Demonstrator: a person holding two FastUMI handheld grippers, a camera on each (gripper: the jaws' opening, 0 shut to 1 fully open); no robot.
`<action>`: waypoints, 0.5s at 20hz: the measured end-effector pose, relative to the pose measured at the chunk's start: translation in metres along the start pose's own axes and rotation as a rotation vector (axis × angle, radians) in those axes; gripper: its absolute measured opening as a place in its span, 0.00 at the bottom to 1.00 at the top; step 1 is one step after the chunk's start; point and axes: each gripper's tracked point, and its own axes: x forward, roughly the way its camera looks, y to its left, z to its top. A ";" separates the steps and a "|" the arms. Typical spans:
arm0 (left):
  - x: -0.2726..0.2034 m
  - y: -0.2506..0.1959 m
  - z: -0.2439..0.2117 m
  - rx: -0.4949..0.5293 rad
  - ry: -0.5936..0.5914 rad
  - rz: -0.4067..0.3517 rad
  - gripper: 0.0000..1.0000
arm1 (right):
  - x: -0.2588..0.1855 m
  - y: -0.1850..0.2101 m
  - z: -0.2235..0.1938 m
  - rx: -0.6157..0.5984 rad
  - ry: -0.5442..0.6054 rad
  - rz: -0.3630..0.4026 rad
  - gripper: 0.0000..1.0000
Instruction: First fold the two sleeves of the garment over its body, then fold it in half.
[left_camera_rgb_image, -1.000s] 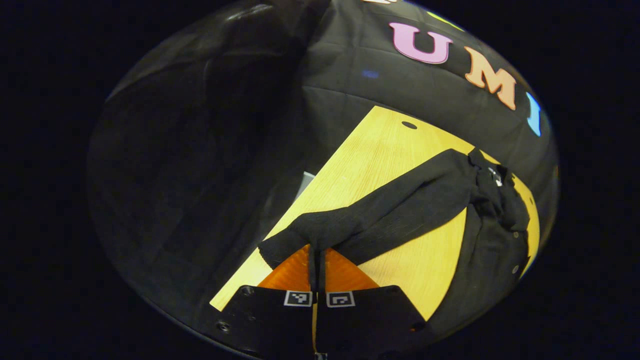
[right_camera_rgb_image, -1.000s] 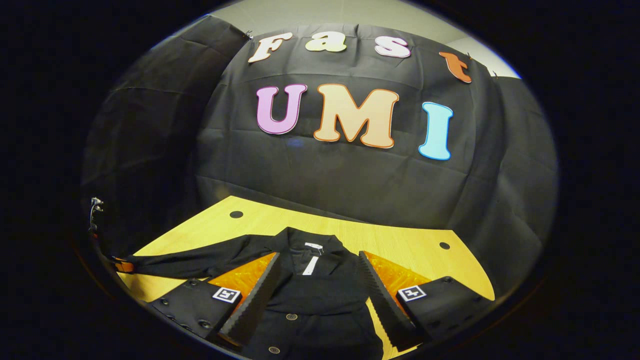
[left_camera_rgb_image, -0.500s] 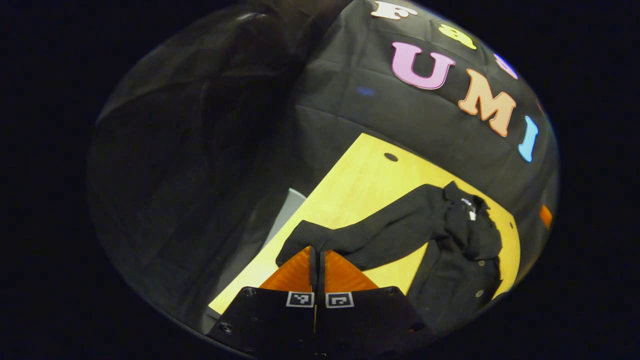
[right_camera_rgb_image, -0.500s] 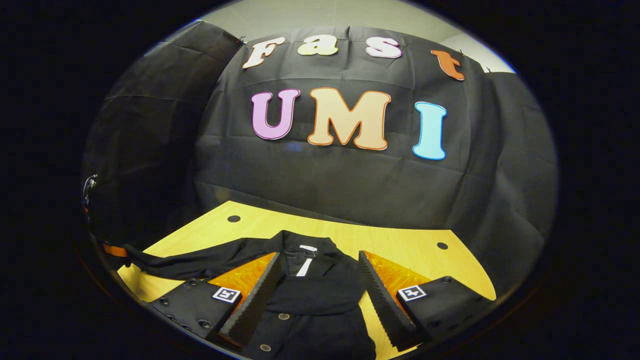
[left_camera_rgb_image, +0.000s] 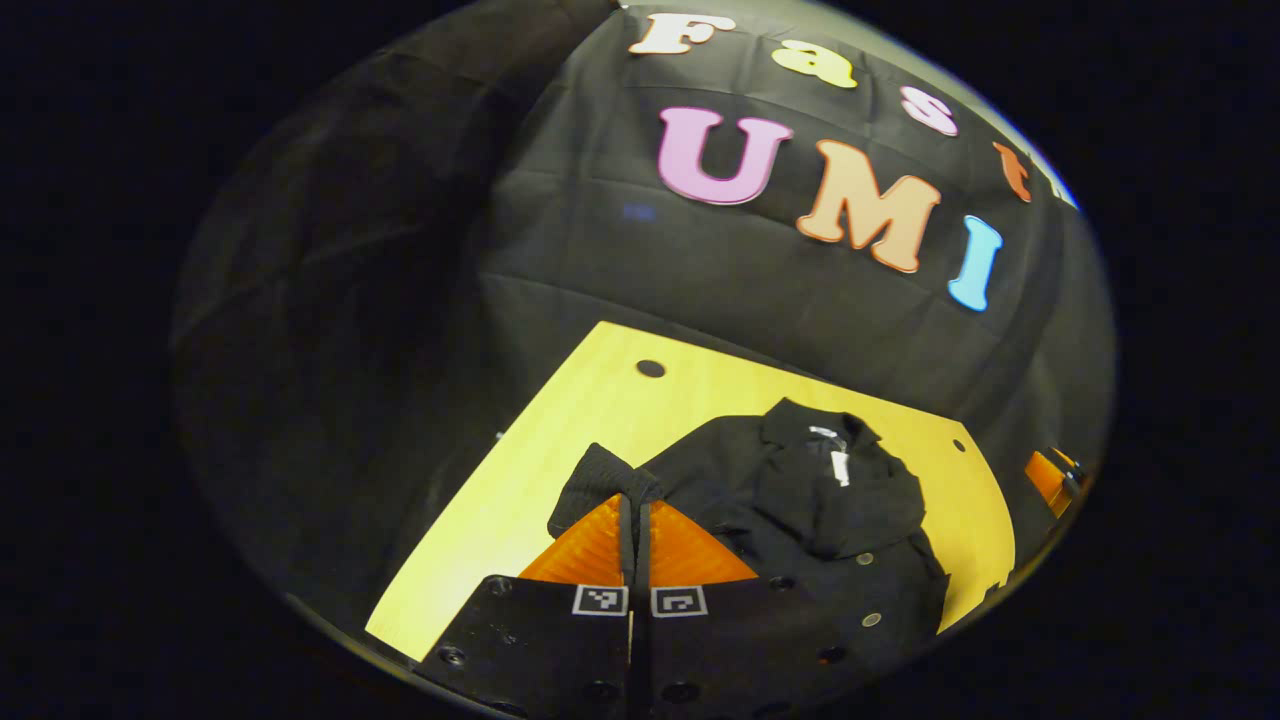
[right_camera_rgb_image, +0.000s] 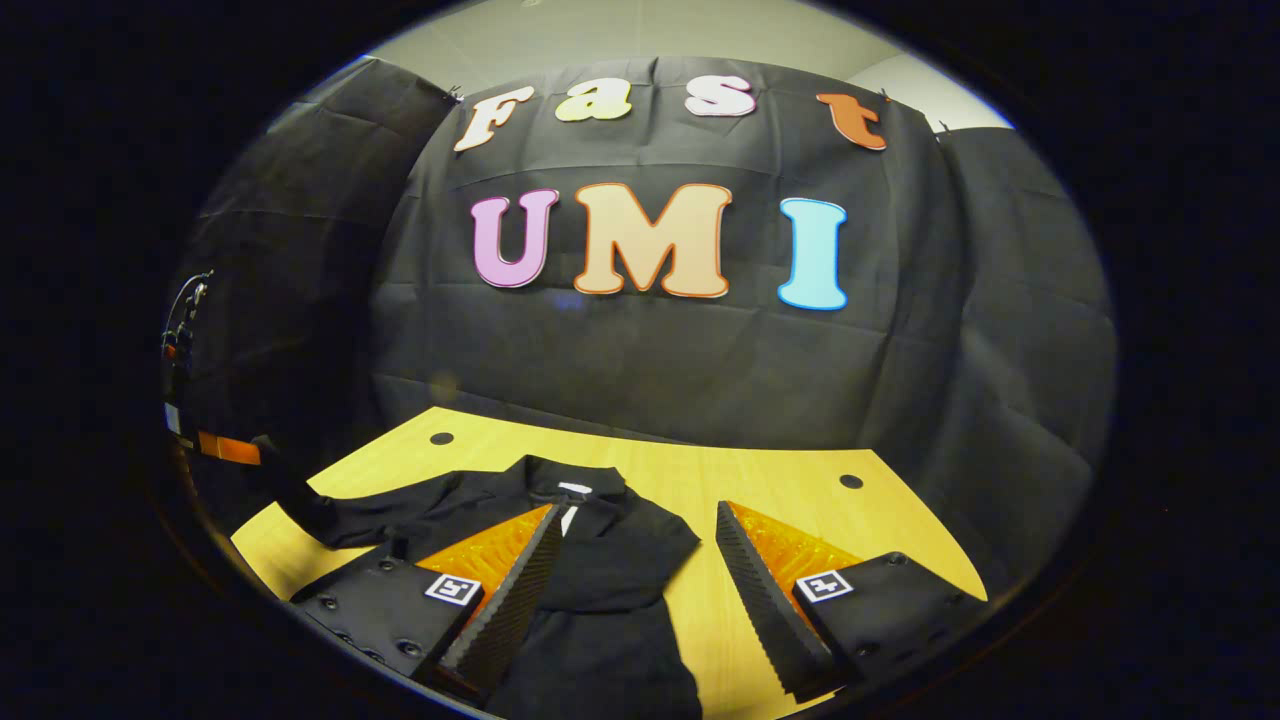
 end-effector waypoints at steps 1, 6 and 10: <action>0.004 -0.015 0.005 0.012 -0.005 -0.023 0.00 | -0.004 -0.011 -0.001 0.008 -0.004 -0.011 0.98; 0.020 -0.085 0.014 0.056 -0.007 -0.111 0.00 | -0.020 -0.066 -0.015 0.073 0.004 -0.073 0.98; 0.027 -0.127 0.014 0.098 0.005 -0.166 0.00 | -0.030 -0.100 -0.025 0.113 0.005 -0.113 0.98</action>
